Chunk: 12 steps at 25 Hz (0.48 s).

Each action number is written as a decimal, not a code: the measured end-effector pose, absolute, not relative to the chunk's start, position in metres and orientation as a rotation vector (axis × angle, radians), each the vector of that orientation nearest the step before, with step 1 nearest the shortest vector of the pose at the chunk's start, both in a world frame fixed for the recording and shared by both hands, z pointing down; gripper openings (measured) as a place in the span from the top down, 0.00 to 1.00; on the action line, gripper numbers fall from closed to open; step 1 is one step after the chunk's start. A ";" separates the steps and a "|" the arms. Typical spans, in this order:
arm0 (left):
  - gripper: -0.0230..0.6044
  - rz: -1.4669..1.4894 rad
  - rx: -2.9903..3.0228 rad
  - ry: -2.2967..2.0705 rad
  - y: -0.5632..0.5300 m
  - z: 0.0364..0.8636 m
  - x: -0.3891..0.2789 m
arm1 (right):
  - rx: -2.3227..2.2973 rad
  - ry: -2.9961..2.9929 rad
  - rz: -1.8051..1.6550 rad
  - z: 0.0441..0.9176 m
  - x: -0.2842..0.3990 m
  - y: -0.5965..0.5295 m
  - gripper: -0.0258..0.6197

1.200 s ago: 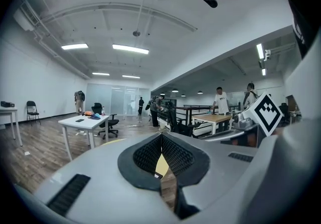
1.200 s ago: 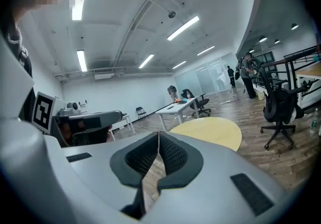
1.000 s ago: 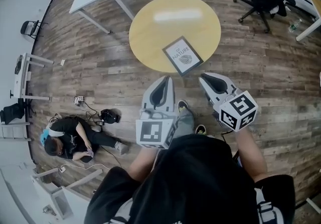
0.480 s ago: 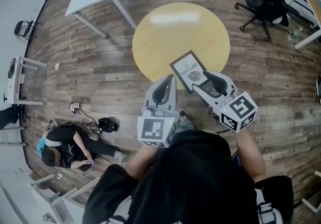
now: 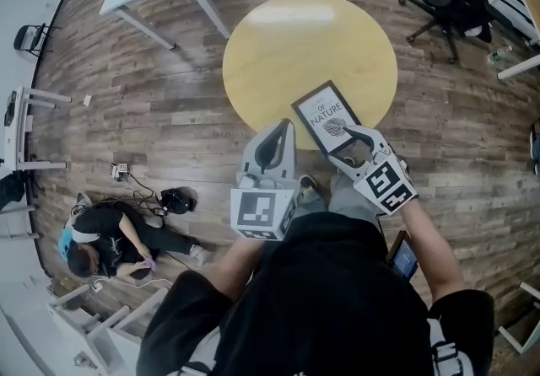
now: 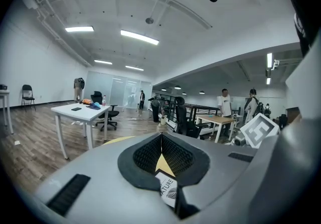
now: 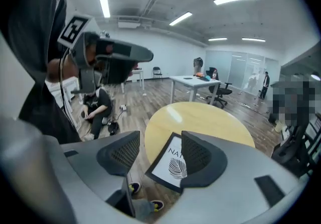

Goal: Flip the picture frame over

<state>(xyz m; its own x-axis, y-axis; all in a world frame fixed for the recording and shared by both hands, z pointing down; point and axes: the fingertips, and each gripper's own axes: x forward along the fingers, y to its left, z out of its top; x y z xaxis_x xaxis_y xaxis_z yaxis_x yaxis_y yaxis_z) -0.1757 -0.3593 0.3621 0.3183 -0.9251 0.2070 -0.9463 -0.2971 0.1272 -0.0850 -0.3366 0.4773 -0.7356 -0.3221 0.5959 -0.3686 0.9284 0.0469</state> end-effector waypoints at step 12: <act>0.93 0.240 2.283 -1.700 -0.379 0.410 -0.190 | 0.086 -2.130 -0.173 0.622 -0.091 -0.320 0.58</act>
<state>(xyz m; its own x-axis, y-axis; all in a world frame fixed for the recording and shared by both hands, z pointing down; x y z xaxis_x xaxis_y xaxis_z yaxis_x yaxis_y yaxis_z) -0.1904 -0.3786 0.4097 0.2920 -0.9084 0.2992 -0.9558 -0.2654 0.1269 -0.0914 -0.3200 0.6218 -0.5357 -0.1297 0.8344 0.0063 0.9875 0.1575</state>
